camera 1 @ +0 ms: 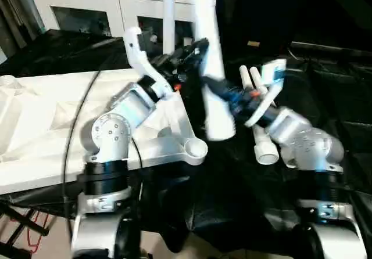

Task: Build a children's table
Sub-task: Pick table leg

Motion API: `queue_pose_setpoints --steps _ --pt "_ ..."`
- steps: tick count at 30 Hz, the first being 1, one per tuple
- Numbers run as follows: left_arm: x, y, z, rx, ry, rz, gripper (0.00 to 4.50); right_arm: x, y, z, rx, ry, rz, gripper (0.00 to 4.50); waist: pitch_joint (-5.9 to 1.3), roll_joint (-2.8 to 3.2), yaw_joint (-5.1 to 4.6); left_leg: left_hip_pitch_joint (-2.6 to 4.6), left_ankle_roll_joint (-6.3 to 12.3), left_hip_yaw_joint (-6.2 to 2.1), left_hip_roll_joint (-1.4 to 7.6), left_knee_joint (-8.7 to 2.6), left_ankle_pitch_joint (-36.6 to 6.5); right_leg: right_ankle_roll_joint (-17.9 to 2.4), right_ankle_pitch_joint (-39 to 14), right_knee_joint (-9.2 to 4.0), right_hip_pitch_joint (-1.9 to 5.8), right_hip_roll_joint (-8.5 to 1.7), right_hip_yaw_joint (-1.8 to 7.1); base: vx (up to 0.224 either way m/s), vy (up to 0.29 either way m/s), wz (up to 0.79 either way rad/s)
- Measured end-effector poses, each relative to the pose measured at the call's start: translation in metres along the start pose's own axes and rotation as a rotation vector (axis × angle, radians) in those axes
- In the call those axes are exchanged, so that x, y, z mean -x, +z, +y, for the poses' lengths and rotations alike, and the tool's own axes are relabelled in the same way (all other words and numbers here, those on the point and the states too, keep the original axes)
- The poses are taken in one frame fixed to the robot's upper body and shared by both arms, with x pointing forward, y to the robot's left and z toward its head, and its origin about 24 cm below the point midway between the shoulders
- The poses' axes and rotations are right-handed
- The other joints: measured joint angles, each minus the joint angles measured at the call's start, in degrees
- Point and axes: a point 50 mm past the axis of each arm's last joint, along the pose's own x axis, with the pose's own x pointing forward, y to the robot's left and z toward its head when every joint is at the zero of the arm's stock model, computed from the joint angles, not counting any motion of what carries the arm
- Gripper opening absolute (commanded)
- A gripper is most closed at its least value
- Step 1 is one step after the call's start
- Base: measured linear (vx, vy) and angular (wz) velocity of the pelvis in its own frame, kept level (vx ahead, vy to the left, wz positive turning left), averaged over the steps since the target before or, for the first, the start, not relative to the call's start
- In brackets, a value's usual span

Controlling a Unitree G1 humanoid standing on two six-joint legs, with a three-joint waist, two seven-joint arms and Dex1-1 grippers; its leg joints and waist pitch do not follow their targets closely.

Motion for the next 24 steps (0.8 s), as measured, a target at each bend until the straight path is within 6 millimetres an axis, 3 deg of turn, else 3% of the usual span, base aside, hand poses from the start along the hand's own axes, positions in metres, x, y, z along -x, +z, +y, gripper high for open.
queue_pose_setpoints --steps 4,9,17,19,20,24 --pt "0.004 0.002 -0.002 -0.018 -0.015 0.026 3.46 -0.001 0.0 0.004 0.045 0.0 0.013 1.84 0.0 0.0 0.0 0.0 0.0 -0.01 0.0 -0.01 0.0 0.08 -0.05 -0.02 0.02 0.0 0.0 0.0 0.0 0.0" --pt "0.003 -0.004 0.005 -0.054 0.094 0.053 3.46 -0.007 -0.007 0.001 0.138 -0.085 0.067 1.84 0.0 0.01 -0.01 -0.04 0.0 -0.03 0.01 -0.01 0.0 0.11 -0.04 -0.1 0.02 0.0 0.0 0.0 0.0 0.0" --pt "-0.003 -0.005 0.025 -0.042 0.384 -0.011 2.65 -0.041 -0.025 0.005 0.463 -0.312 0.141 1.84 0.0 0.02 -0.55 -0.15 -0.01 -0.09 0.01 -0.08 0.0 0.2 0.02 -0.35 0.02 0.02 -0.05 0.0 0.0 0.0" --pt "-0.005 0.0 0.027 -0.033 0.432 -0.05 2.65 -0.047 -0.027 0.008 0.507 -0.338 0.127 1.84 0.0 0.02 -0.72 -0.2 0.0 -0.09 0.01 -0.08 -0.01 0.21 0.06 -0.42 0.02 0.02 -0.04 0.0 0.0 0.0" --pt "-0.005 0.002 0.027 -0.024 0.449 -0.071 2.39 -0.051 -0.028 0.009 0.527 -0.349 0.118 1.84 0.0 0.02 -0.74 -0.21 0.02 -0.09 0.0 -0.08 -0.02 0.01 0.18 -0.47 0.03 0.01 -0.03 0.0 0.0 0.0" --pt "-0.004 0.004 0.029 -0.019 0.493 -0.096 2.11 -0.057 -0.03 0.011 0.58 -0.367 0.117 1.84 0.0 0.01 -0.82 -0.32 0.13 -0.09 0.0 -0.08 -0.09 0.02 0.19 -0.6 0.0 0.0 -0.02 0.0 0.0 0.0"
